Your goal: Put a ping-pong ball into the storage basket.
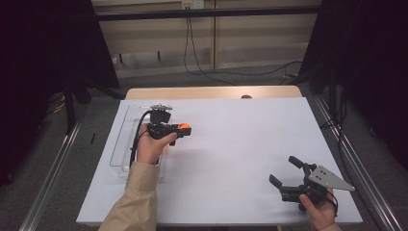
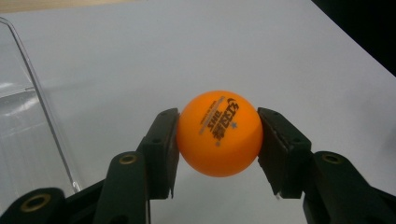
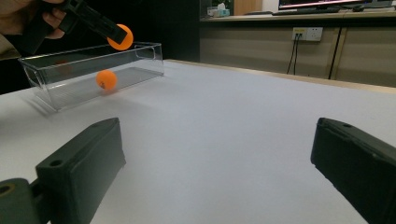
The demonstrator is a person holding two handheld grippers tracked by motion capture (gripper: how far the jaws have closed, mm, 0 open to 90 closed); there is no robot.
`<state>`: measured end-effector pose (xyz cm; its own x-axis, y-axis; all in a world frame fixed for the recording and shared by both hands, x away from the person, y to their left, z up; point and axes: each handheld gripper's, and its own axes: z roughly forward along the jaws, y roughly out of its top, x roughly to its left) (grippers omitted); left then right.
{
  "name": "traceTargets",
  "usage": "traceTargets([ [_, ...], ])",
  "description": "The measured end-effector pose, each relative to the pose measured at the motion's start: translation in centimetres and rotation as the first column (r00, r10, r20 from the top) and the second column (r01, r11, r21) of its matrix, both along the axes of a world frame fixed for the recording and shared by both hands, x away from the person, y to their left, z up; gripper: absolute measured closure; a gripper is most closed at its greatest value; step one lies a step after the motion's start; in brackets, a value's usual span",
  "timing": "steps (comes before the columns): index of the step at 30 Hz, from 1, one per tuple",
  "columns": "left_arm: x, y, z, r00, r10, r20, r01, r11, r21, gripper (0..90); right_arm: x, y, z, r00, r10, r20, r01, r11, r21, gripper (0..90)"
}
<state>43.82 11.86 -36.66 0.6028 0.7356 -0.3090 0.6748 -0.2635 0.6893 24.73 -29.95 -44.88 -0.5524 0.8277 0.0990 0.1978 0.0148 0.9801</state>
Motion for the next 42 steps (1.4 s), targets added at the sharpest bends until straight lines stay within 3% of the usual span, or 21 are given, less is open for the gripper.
traceTargets([
  [42, 0.1, 2.3, 0.7, 0.9989, 0.044, -0.013, -0.044, 0.999, -0.005, 50.9, 0.1, 0.1, 0.0, 1.0, 0.004, 0.0, -0.004, 1.0, -0.007, 2.1],
])
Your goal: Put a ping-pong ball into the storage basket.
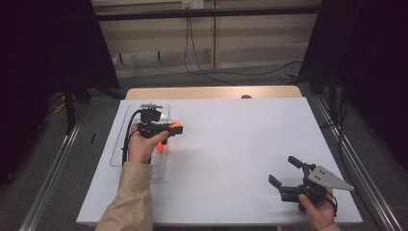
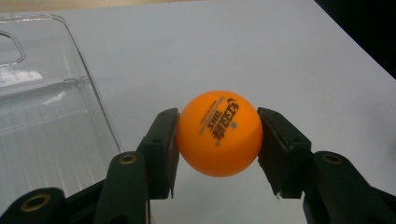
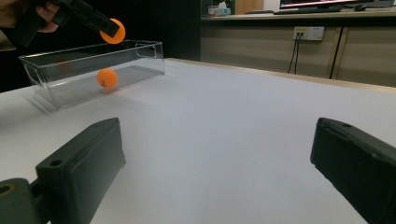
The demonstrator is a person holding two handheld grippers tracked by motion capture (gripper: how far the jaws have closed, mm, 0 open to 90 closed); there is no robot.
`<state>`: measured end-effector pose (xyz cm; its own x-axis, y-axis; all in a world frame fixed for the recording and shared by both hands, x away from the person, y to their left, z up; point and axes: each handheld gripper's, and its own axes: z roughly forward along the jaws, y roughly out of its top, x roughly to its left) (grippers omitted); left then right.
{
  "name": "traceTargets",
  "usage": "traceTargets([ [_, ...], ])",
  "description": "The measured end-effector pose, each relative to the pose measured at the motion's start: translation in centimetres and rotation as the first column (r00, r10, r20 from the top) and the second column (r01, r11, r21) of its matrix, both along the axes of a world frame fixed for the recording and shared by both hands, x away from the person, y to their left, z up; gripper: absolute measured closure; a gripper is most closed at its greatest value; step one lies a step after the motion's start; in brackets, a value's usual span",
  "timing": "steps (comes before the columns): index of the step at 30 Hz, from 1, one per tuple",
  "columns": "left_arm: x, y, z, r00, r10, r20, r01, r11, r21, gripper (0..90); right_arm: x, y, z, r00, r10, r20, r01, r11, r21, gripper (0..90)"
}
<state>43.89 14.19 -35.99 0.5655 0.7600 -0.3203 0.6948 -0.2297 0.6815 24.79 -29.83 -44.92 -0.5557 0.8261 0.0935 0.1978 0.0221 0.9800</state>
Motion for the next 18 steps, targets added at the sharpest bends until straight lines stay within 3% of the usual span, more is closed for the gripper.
traceTargets([
  [18, 0.0, 0.6, 0.11, 0.9999, 0.01, -0.003, -0.01, 1.0, 0.002, 50.9, 0.0, -0.02, 0.01, 1.0, 0.001, 0.001, -0.001, 1.0, -0.001, 2.1],
])
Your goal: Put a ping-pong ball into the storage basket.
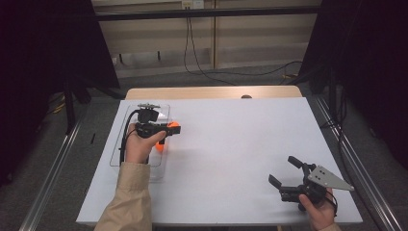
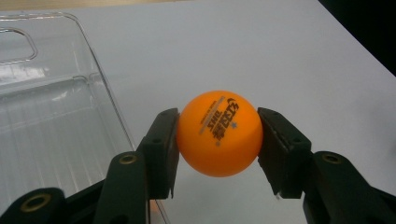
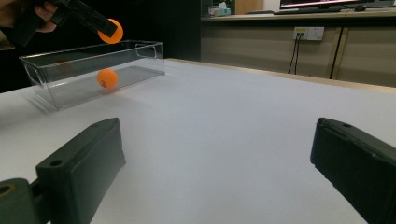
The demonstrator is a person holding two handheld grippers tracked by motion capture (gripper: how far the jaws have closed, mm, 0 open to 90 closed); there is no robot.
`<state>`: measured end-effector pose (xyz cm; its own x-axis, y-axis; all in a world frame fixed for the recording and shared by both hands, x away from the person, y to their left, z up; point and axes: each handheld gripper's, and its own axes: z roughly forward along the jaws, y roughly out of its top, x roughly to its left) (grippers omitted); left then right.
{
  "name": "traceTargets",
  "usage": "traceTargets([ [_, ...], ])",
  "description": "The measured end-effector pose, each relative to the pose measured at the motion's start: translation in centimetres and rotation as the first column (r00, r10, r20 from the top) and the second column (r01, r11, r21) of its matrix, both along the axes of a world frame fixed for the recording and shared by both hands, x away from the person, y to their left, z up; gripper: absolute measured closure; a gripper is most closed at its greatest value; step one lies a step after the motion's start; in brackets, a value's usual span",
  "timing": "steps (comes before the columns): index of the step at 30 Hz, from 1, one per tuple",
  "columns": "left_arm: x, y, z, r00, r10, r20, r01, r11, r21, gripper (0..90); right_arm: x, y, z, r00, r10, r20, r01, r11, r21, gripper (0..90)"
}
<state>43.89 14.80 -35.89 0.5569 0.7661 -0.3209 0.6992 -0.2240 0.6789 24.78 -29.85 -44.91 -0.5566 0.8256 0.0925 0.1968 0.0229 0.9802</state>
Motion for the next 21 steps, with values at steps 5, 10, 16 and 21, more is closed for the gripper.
traceTargets([
  [5, -0.02, 0.24, 0.09, 1.0, 0.005, 0.004, -0.005, 1.0, -0.001, 50.9, 0.0, 0.0, 0.0, 1.0, 0.0, 0.0, 0.0, 1.0, 0.0, 2.1],
  [10, -0.02, 0.46, 0.15, 1.0, 0.006, 0.002, -0.006, 1.0, -0.002, 50.9, -0.01, -0.01, 0.01, 1.0, 0.0, 0.0, 0.0, 1.0, 0.0, 2.1],
  [16, -0.03, 0.72, 0.21, 0.9999, 0.011, 0.003, -0.011, 0.9999, -0.002, 50.9, -0.02, -0.01, 0.02, 1.0, 0.0, 0.0, 0.0, 1.0, 0.001, 2.1],
  [21, -0.05, 0.9, 0.23, 0.9998, 0.017, 0.006, -0.017, 0.9998, -0.003, 50.9, -0.01, -0.01, 0.01, 1.0, 0.0, 0.001, 0.0, 1.0, 0.0, 2.1],
])
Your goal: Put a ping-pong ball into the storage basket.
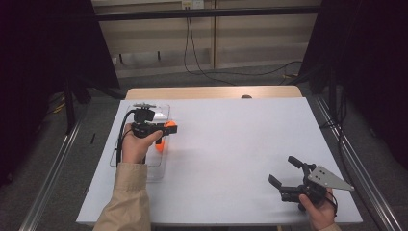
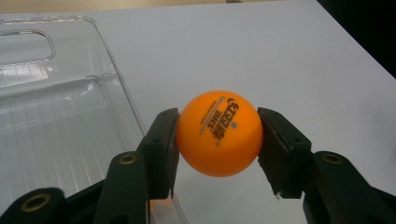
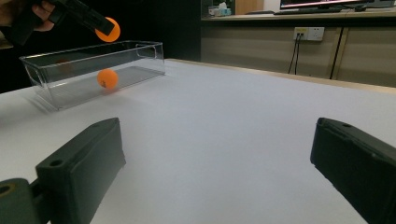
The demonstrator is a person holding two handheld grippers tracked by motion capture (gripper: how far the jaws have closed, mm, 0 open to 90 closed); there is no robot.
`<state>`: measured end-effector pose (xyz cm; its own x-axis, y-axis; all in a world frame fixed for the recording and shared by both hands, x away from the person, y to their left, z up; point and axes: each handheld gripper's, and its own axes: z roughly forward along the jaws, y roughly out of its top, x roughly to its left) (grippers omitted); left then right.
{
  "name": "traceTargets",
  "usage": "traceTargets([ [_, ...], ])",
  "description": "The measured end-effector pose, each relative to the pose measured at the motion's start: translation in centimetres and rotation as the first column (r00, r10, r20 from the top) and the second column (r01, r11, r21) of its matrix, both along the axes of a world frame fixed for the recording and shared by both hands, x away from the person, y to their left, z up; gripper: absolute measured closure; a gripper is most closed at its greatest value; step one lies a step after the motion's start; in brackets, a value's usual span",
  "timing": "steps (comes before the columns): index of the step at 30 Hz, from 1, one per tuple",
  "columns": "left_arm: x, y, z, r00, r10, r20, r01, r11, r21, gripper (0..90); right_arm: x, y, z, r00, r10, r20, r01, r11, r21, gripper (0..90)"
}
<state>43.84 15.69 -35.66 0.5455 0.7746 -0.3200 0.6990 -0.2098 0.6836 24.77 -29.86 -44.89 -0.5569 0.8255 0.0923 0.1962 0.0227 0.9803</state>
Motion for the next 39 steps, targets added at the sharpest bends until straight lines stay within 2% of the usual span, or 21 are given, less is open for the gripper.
traceTargets([
  [16, -0.1, 1.0, 0.1, 0.9998, 0.019, 0.004, -0.019, 0.9998, 0.011, 50.9, 0.0, 0.0, 0.0, 1.0, 0.001, 0.0, -0.001, 1.0, 0.002, 2.1],
  [39, -0.1, 2.7, 0.2, 0.9973, 0.071, 0.018, -0.071, 0.9972, 0.021, 51.0, 0.0, 0.0, 0.1, 1.0, 0.002, 0.0, -0.002, 1.0, 0.006, 2.1],
])
